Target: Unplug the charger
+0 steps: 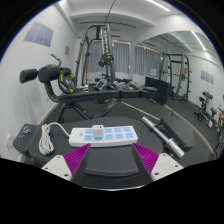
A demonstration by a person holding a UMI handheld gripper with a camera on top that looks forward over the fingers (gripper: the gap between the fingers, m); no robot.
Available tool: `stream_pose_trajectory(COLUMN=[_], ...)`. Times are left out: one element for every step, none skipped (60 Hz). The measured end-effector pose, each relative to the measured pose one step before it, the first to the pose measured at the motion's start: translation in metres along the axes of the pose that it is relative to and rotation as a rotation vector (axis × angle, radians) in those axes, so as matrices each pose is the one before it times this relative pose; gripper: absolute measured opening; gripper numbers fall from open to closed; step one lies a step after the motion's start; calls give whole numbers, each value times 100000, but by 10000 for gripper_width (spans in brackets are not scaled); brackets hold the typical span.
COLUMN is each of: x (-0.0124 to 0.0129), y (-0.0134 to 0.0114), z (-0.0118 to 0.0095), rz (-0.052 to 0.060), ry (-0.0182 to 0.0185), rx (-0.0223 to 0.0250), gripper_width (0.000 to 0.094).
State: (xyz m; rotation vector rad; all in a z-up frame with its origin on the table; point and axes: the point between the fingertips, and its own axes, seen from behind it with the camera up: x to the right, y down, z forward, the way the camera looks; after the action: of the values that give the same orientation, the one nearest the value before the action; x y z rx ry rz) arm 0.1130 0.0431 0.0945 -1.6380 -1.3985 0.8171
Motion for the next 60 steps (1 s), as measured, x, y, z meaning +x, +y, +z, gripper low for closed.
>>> stream_pose_trajectory(x=[-512, -511, -516, -515, -500, -413, -415, -347, -338, -296, -234, -191, -183, -145, -103, -87, -43, -21, -34, -22, -54, -55, -44, -33, -9, 33, 55, 129, 68, 57, 69, 67, 25, -44, 26, 34, 21, 38, 37, 24, 6, -28, -6, -11, -12, 34, -45, -53, -25, -43, 0, 118, 5, -29, 1, 20, 13, 8, 243, 42], y=[-35, -27, -28, -35, -24, 24, -2, 23, -6, 43, 18, 35, 14, -7, 11, 29, 34, 11, -19, -18, -41, -26, -21, 7, 0, 2, 5, -30, -2, -18, -35, -39, -59, -27, -24, -45, -27, 8, 8, 15, 38, 13, -5, 2, 84, -35, -21, -32, -3, -13, -4, 102, 45, 55, 20, -13, -7, 19, 9, 89], z=[140, 164, 181, 174, 184, 266, 237, 255, 252, 184, 243, 294, 309, 293, 382, 356, 365, 389, 427, 427, 425, 434, 443, 451, 481, 488, 510, 447, 484, 473, 476, 518, 530, 537, 472, 488, 438, 418, 405, 385, 390, 359, 353, 330, 206, 331, 258, 213, 152, 157, 158, 190, 187, 63, 100, 106, 104, 107, 221, 41], rz=[-466, -418, -354, -215, -14, 194, 107, -37, -176, -219, -217, -221, -229, -221, -123, -98, -66, -26, 31, 104, 173, 159, 121, 138, 177, 121, 59, 4, 19, 105, 188, 207, 153, 187, 126, 155, 167, 207, 186, 87, 37, 109, 86, -25, -223, -109, -93, -5, 17, 29, -6, -51, -20, -37, -24, -24, -73, -110, 145, 289], ry=[-1005, -995, -1066, -1151, -1195, -1205, -890, -774, -763, -676, -464, -343, -337, -345, -276, 17, 202, 239, 119, -15, -118, -176, -228, -210, -157, -53, 29, -104, 12, 52, 83, 17, -74, -83, -90, -56, -89, -79, -25, -42, -109, -162, -107, 16, 183, 17, -17, -77, -52, 35, 80, 31, 94, 192, 146, 178, 178, 167, 124, 315], rx=[348, 349, 301, 255, 296, 285, 136, 169, 238, 294, 204, 227, 305, 376, 319, 241, 185, 234, 295, 275, 302, 224, 100, -6, -32, -118, -174, -70, -98, -57, -22, -15, -42, -100, -134, -130, -165, -168, -263, -308, -307, -280, -254, -282, -296, -130, -24, -16, -79, -84, -40, 120, -82, -15, 112, 223, 208, 70, -400, -469], gripper_width=[859, 857, 859, 859, 858, 858, 858, 859, 859, 858, 857, 859, 859, 861, 859, 859, 859, 860, 860, 859, 860, 859, 858, 859, 858, 858, 857, 857, 858, 858, 858, 858, 858, 858, 857, 858, 858, 855, 856, 857, 856, 857, 857, 857, 857, 856, 855, 853, 852, 851, 851, 849, 847, 845, 841, 830, 815, 796, 758, 733])
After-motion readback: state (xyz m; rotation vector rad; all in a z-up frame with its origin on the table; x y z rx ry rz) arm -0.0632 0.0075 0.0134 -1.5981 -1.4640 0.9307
